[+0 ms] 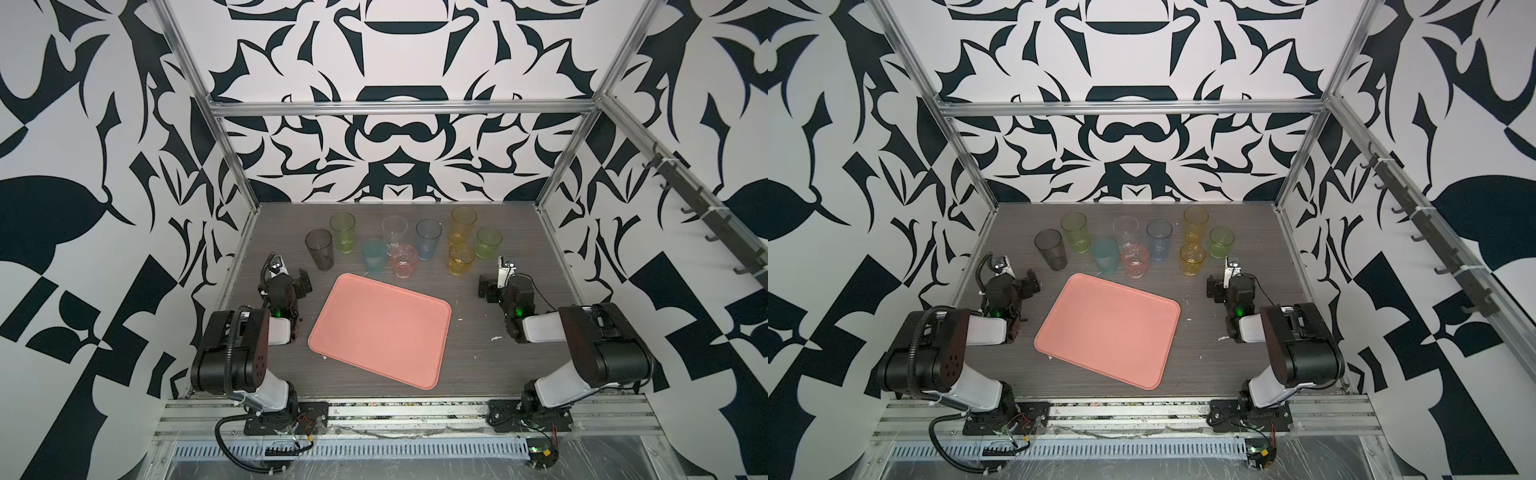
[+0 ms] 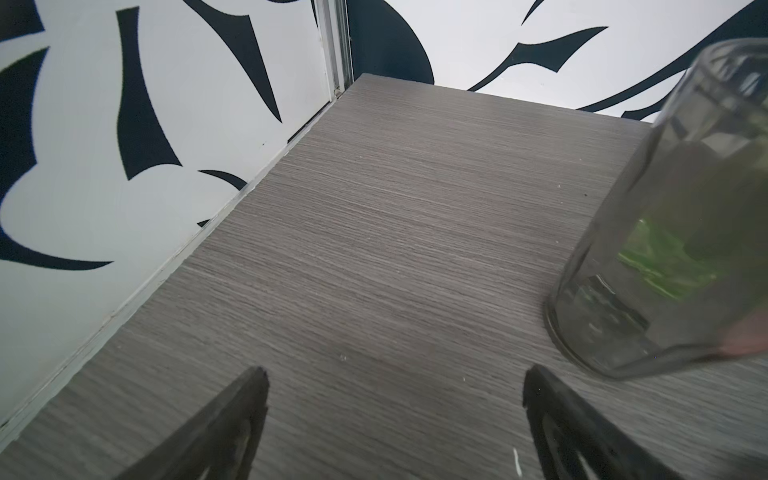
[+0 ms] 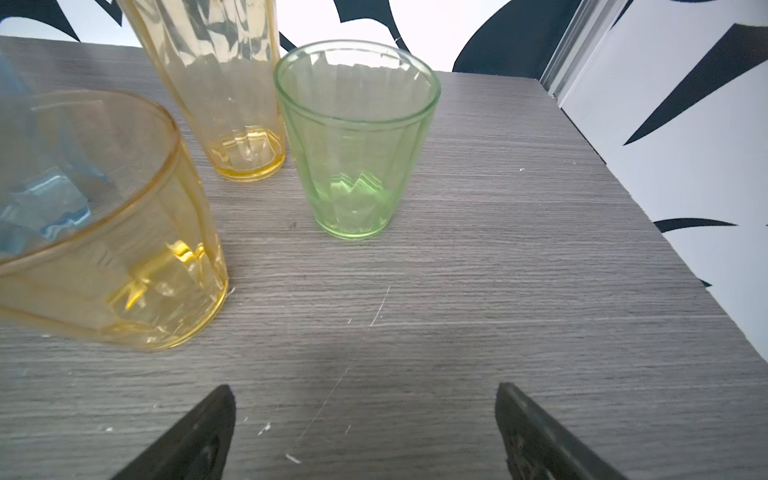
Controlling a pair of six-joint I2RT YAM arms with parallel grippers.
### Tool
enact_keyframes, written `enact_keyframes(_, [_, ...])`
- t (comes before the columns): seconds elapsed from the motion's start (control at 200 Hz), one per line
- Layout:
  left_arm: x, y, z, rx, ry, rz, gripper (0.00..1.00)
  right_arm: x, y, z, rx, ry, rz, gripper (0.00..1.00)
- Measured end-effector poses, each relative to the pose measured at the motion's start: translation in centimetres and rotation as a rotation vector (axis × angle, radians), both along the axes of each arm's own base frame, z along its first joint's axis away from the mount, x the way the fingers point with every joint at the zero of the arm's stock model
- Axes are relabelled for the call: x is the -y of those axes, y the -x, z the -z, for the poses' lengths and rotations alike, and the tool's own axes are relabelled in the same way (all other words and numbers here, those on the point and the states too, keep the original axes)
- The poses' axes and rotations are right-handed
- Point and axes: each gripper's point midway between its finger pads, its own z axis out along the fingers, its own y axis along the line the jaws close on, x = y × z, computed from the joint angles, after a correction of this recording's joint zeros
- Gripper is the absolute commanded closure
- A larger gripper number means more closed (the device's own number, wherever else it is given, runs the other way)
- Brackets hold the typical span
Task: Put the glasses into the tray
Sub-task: 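Raise both arms from rest and move grippers toward the tray and cups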
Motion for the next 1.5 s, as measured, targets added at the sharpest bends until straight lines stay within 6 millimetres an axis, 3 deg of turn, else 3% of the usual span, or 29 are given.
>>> enact_keyframes(1.0, [-0.1, 0.2, -0.7, -0.006, -0.001, -0.004, 0.01, 0.0, 0.2, -0.3, -0.004, 0.000, 0.002, 0.00])
enact_keyframes(1.1, [-0.1, 0.0, -2.8, 0.024, -0.002, -0.004, 0.00, 0.2, 0.4, -1.6, 0.000, 0.001, 0.013, 0.00])
enact_keyframes(1.195, [0.0, 0.2, -5.9, 0.079, 0.010, -0.004, 0.01, 0.3, 0.3, -4.0, 0.013, -0.019, 0.027, 0.00])
enact_keyframes(1.385, [0.8, 1.3, -15.7, 0.254, 0.109, -0.003, 0.00, 0.2, 0.6, -9.8, 0.049, -0.124, 0.064, 0.00])
enact_keyframes(1.5, [1.0, 2.1, -20.1, 0.280, 0.205, -0.026, 0.01, -0.4, 1.6, -12.6, 0.014, -0.226, 0.069, 0.00])
